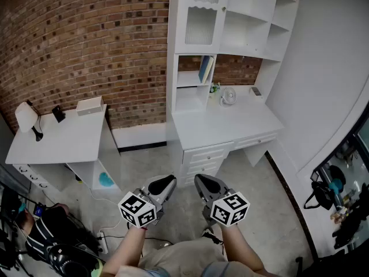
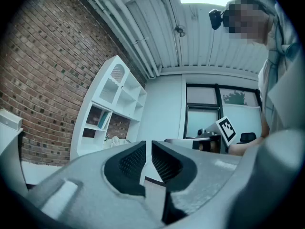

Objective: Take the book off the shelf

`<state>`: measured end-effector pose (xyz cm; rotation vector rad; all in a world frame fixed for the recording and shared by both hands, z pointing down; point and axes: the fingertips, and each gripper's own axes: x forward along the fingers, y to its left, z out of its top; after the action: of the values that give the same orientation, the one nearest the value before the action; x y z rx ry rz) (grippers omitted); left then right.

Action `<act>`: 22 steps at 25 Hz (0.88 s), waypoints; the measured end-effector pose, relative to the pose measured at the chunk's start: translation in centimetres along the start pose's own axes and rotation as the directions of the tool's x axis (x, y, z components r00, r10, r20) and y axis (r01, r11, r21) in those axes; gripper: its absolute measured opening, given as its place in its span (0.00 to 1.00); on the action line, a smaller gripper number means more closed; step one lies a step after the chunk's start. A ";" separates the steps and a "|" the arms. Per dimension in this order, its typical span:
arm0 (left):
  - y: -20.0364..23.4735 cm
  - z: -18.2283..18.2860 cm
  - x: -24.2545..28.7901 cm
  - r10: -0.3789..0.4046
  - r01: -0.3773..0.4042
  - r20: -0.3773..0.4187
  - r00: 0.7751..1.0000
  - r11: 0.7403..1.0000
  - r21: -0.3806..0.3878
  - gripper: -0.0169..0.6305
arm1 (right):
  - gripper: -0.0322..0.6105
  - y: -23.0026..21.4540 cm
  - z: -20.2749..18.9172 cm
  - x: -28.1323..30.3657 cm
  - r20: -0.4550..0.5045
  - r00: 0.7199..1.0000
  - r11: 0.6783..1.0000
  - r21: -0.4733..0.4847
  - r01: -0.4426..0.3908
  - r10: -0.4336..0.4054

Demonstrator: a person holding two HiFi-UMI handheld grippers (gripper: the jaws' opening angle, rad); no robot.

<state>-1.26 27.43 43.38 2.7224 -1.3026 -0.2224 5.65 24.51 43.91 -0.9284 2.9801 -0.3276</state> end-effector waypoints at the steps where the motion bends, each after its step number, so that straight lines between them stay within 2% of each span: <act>1: 0.1 -0.2 -0.1 0.001 -0.001 -0.001 1.000 1.000 -0.005 0.06 | 0.07 0.1 -0.2 0.0 -0.001 1.000 1.000 0.003 0.000 0.000; 22: 2.1 -0.6 -0.5 0.009 -0.009 0.001 1.000 0.999 -0.045 0.06 | 0.08 0.7 -0.4 2.0 0.003 1.000 1.000 0.001 -0.022 0.022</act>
<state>-3.08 26.54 44.33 2.6786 -1.2942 -0.2495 3.59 24.01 44.33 -0.8946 2.9844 -0.3274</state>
